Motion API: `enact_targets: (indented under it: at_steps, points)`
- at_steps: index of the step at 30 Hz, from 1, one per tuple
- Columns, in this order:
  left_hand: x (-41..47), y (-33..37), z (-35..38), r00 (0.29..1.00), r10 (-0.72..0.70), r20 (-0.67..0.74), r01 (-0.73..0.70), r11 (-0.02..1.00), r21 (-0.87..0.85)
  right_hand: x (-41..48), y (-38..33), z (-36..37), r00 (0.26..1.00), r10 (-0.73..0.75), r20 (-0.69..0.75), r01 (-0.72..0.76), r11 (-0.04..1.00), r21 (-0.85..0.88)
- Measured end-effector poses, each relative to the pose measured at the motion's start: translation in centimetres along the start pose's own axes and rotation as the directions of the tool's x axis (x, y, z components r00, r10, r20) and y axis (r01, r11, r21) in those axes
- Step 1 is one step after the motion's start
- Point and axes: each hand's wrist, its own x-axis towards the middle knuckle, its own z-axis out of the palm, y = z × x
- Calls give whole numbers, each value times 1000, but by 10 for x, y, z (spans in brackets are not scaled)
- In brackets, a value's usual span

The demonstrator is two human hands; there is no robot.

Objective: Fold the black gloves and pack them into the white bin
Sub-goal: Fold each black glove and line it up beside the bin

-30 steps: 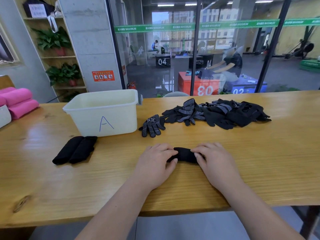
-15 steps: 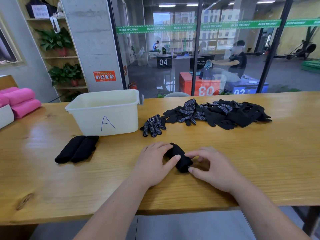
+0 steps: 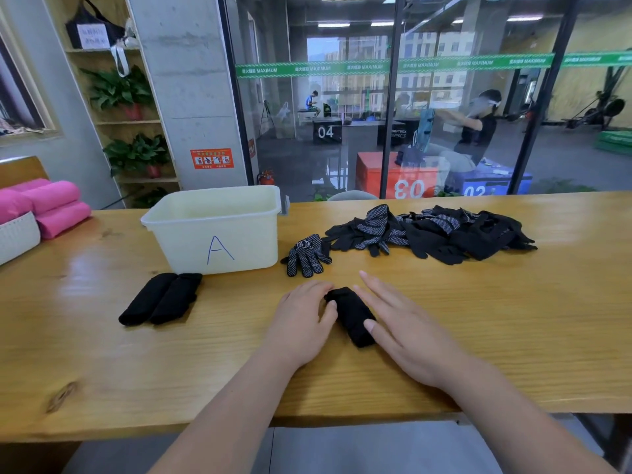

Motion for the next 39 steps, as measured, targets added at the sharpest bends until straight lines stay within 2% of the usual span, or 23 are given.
enact_targets:
  at_steps: [3,5,10,16,24,30,35,39]
  points:
    - [0,3,-2,999,-31,-41,32,999,23,13,-4,10,989,-7,151,22,995,-99]
    - [-1,4,-4,997,-34,-66,35,999,12,18,-7,11,983,19,184,4,993,-120]
    - [-4,-2,-13,998,-21,-63,24,999,40,26,-13,6,987,65,148,-75,995,67]
    - [-22,-36,-42,997,-32,65,13,963,271,45,-23,17,974,102,203,-74,988,-137]
    - [-52,-94,-93,994,-99,51,70,910,409,88,-73,48,978,43,206,-22,995,-100]
    - [-68,-135,-125,980,-188,-63,195,854,483,121,-113,73,975,19,221,7,993,-114]
    - [-73,-149,-124,915,-361,-177,403,819,408,149,-136,93,978,9,208,17,992,-125]
    - [-71,-155,-122,882,-439,-171,471,809,353,171,-149,108,978,3,207,23,992,-124]
